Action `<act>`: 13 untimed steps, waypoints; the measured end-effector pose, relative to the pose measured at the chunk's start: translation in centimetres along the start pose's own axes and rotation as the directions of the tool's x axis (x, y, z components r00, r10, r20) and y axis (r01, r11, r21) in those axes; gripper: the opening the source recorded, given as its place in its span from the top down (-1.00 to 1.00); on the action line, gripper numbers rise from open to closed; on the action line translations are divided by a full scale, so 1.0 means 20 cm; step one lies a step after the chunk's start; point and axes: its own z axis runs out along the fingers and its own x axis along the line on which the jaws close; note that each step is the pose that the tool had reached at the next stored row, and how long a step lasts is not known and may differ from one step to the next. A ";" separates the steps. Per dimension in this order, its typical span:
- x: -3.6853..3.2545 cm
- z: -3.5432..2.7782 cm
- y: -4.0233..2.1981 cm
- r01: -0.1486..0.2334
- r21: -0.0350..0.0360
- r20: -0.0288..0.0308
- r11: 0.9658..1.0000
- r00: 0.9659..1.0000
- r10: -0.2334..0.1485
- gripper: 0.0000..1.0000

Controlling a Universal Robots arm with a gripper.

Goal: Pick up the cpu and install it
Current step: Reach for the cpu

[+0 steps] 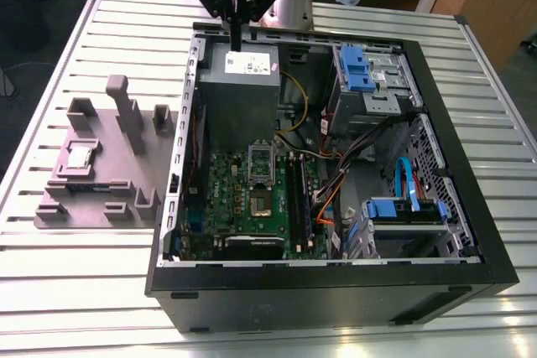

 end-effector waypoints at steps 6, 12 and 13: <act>0.012 0.001 -0.001 0.000 0.000 0.000 1.000 1.000 0.000 0.80; 0.022 0.015 -0.002 0.000 0.000 -0.006 1.000 1.000 0.000 0.80; 0.022 0.016 -0.002 0.000 0.000 -0.006 1.000 1.000 0.000 0.80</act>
